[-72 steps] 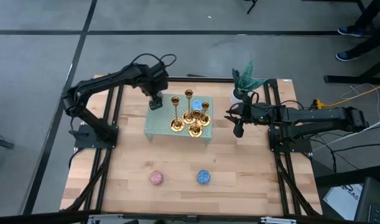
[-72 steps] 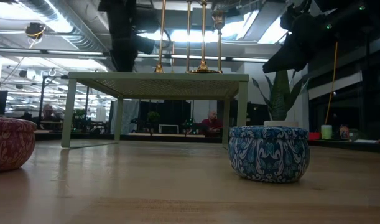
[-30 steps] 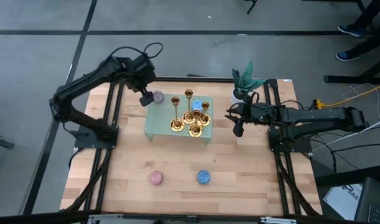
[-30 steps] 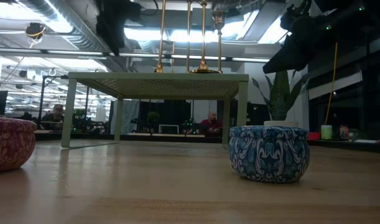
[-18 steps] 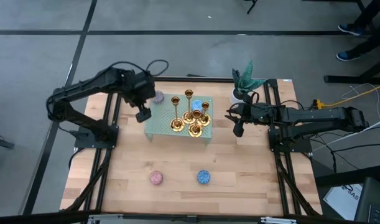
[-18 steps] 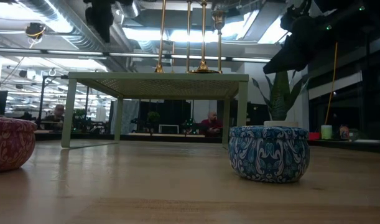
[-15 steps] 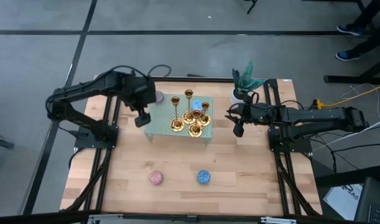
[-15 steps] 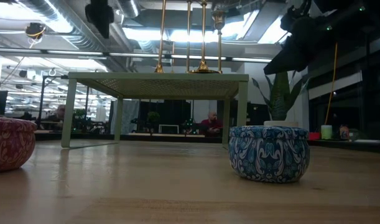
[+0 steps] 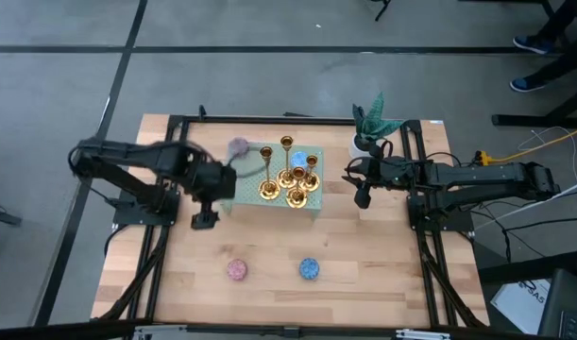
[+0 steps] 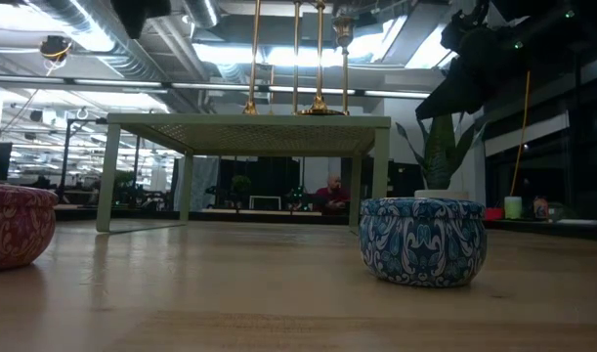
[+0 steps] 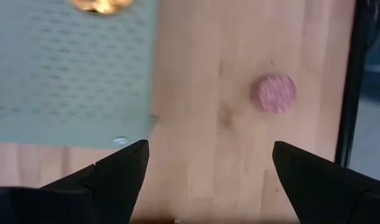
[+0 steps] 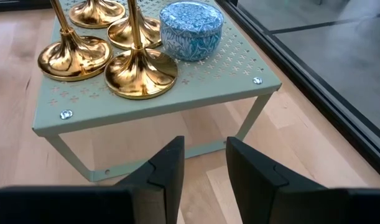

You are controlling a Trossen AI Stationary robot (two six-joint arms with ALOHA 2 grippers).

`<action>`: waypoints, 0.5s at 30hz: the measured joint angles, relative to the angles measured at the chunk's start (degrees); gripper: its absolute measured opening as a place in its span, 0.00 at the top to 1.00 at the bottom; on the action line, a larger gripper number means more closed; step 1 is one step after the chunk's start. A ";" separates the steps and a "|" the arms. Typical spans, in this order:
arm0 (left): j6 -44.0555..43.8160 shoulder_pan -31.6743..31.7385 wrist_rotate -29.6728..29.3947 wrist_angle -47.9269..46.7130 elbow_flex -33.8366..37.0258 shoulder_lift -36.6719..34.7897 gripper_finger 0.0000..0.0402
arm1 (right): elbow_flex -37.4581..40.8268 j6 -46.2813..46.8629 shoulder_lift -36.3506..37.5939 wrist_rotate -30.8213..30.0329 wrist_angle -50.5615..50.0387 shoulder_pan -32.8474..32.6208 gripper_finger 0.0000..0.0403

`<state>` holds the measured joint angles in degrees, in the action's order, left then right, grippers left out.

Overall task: Pick & Place candle stick holders
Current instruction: Put the pink scented candle on the shelf

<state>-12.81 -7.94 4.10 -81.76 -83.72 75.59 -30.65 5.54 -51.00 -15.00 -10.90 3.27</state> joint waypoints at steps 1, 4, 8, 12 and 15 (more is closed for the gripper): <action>-0.12 -1.68 0.00 0.86 0.96 0.00 0.15 | 0.00 0.00 0.01 0.00 0.02 0.00 0.70; -0.16 -6.51 -0.07 5.05 4.11 0.04 0.15 | 0.00 0.00 0.00 0.00 0.07 0.00 0.70; -0.13 -12.11 -0.07 13.99 8.58 0.22 0.15 | 0.00 0.00 0.02 0.00 0.09 0.00 0.70; -0.07 -16.34 -1.31 23.39 12.31 1.24 0.15 | 0.00 0.00 0.00 0.02 0.12 0.00 0.70; -0.05 -18.57 -3.25 27.75 14.38 2.87 0.15 | 0.00 0.00 0.01 0.02 0.12 0.00 0.70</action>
<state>-12.86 -26.51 0.85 -54.02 -69.33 78.46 -30.65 5.54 -50.99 -14.98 -10.78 3.27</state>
